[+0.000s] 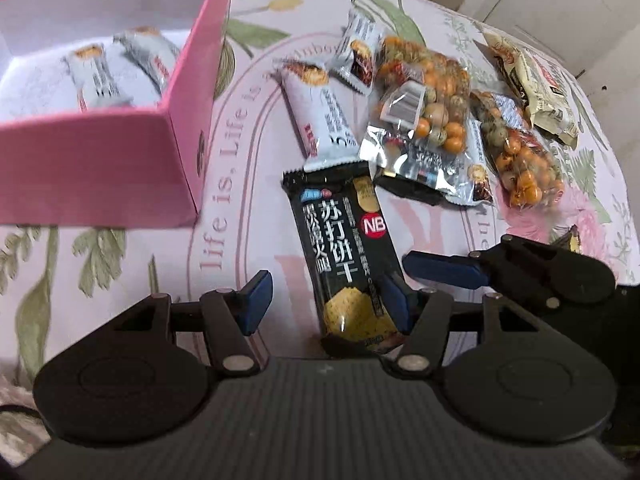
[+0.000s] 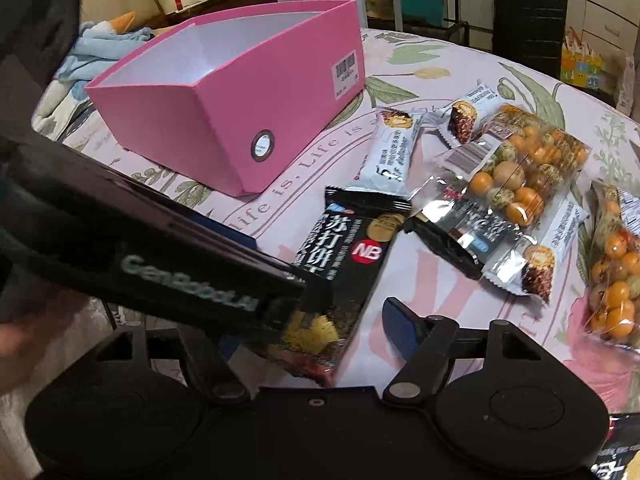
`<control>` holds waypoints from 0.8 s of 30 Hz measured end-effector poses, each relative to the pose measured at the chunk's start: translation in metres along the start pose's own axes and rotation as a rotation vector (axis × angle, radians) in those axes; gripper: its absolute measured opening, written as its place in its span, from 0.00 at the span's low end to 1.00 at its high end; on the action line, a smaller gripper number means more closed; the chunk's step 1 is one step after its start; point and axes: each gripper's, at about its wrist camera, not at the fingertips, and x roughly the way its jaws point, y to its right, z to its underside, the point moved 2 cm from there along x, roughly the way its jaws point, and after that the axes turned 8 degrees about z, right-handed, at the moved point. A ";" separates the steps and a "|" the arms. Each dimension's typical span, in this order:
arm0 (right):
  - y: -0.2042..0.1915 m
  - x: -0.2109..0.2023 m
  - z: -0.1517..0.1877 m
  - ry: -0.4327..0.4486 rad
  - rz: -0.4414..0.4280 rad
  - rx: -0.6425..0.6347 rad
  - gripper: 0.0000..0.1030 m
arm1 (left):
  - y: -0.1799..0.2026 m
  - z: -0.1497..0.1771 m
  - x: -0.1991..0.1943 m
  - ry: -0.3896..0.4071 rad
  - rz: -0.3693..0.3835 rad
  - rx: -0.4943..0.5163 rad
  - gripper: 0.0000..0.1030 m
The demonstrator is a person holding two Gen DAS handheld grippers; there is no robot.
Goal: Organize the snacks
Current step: 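Grasp the black NB soda-cracker pack with the left gripper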
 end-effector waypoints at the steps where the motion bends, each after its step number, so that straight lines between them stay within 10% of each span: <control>1: -0.002 0.002 0.000 0.000 0.010 -0.008 0.77 | -0.001 0.001 0.002 -0.005 0.007 -0.006 0.57; 10: -0.016 0.012 0.001 0.013 0.129 -0.111 0.83 | -0.005 0.003 0.005 -0.011 0.036 -0.023 0.54; 13: -0.016 0.006 0.003 0.018 0.117 -0.103 0.61 | -0.003 0.004 0.005 -0.021 0.059 -0.019 0.48; 24: -0.019 -0.025 0.006 -0.016 0.078 -0.091 0.59 | 0.014 0.010 -0.008 -0.066 0.140 0.000 0.42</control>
